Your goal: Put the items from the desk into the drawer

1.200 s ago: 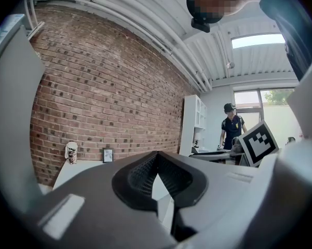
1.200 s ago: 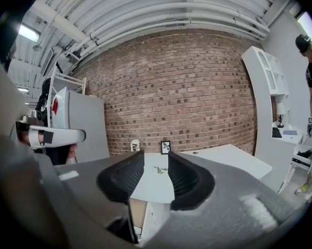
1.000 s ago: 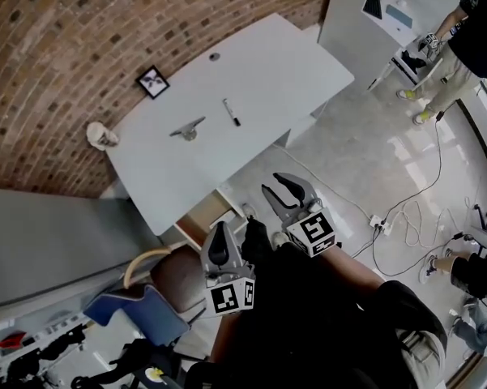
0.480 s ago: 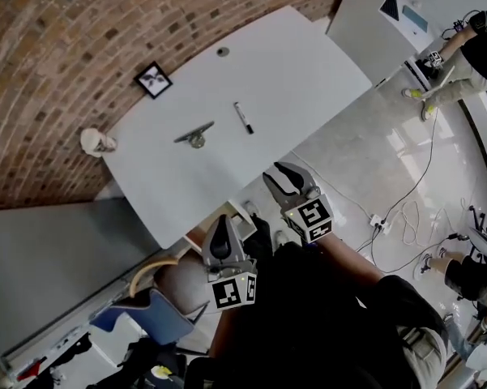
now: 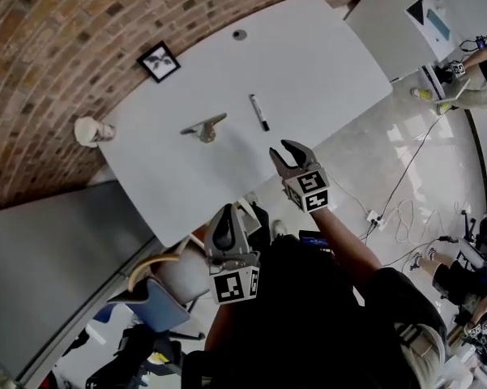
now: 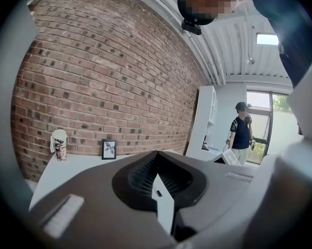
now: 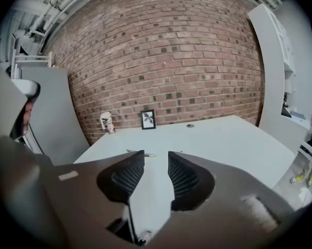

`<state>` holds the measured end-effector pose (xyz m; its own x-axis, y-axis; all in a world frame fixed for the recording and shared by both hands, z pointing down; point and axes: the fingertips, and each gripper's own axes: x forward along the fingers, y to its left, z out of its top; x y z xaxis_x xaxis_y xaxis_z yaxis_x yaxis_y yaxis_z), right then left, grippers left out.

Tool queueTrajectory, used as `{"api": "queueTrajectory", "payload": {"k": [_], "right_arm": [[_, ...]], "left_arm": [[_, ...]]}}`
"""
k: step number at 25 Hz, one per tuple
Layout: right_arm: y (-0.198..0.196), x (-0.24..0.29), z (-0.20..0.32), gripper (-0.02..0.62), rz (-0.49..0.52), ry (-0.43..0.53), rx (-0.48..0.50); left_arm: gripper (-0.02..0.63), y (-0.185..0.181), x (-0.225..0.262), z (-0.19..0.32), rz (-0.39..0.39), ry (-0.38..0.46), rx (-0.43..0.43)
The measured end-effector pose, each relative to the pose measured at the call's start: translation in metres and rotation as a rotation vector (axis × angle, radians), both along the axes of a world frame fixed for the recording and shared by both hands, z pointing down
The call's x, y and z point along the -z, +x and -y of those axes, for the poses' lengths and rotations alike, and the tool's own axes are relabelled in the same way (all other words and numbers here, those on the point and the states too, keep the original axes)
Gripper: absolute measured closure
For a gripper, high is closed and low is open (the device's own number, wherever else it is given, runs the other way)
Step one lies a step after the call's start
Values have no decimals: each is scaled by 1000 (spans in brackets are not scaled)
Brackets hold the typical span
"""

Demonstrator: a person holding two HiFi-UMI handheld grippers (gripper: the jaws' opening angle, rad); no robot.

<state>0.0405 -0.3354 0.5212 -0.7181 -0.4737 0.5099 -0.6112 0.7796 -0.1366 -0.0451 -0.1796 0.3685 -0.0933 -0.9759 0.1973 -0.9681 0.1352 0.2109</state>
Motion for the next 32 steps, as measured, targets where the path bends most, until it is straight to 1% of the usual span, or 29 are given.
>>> {"api": "queueTrajectory", "payload": {"k": [7, 11, 15, 19, 27, 32], "right_arm": [[-15, -69, 36, 453, -103, -95, -24], [-17, -107, 48, 453, -174, -142, -31], [-22, -140, 63, 453, -206, -187, -59], [-17, -175, 68, 453, -280, -238, -72], [-14, -197, 76, 453, -346, -247, -91], [-14, -195, 77, 463, -357, -221, -87]], "left_arm": [[592, -20, -13, 24, -17, -22, 5], [592, -29, -21, 28, -29, -41, 14], [592, -37, -29, 31, -38, -57, 28], [592, -42, -34, 32, -47, -70, 44], [592, -47, -41, 29, -53, -88, 57], [592, -50, -41, 26, -49, -83, 68]]}}
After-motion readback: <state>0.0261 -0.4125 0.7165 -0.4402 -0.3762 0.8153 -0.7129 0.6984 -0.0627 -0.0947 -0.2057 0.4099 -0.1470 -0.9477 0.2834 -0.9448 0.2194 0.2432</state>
